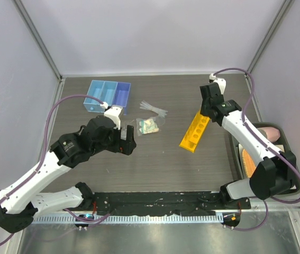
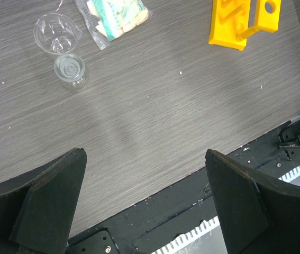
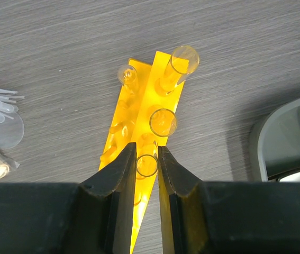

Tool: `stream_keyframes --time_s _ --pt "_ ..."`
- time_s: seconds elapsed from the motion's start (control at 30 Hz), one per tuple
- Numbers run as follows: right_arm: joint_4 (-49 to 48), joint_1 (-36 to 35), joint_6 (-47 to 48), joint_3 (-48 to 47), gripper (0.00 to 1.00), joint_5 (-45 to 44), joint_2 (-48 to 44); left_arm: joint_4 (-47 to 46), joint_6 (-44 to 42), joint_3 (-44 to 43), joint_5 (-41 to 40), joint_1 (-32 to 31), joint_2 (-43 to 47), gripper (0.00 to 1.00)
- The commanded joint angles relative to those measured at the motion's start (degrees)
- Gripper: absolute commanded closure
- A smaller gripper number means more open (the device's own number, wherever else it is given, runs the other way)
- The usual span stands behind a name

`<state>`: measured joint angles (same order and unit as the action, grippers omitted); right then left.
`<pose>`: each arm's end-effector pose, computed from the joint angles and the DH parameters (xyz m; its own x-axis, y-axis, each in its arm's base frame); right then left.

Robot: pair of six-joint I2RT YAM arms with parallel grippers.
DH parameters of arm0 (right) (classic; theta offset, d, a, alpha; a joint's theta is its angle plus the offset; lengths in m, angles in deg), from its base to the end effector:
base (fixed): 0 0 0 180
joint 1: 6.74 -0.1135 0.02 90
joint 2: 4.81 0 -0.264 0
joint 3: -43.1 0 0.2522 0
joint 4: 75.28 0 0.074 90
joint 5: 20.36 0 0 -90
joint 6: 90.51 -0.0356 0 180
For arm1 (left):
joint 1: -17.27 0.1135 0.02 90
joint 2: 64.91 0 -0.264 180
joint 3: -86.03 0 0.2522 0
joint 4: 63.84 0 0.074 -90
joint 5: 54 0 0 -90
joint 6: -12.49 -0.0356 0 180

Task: Organize the chemistry lab equipment

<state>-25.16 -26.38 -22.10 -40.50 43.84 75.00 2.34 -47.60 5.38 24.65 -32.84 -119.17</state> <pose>0.2860 0.0856 0.3133 -0.6406 0.1231 -0.7579 0.2325 0.9718 -0.0386 0.1179 -0.1301 0.3702 -0.6825 0.0542 -0.7289 0.3634 0.8905 -0.2740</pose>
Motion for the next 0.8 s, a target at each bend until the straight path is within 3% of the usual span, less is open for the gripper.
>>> stream_keyframes --time_s 0.0,0.77 --pt "-3.75 0.21 -1.09 1.46 0.92 -1.00 -0.01 -2.68 -0.64 -0.43 0.10 0.19 -0.58 0.00" --pt "-9.20 0.21 -2.32 7.18 0.92 -1.01 -0.18 -2.59 -1.26 -1.75 0.54 0.18 -1.90 0.00"
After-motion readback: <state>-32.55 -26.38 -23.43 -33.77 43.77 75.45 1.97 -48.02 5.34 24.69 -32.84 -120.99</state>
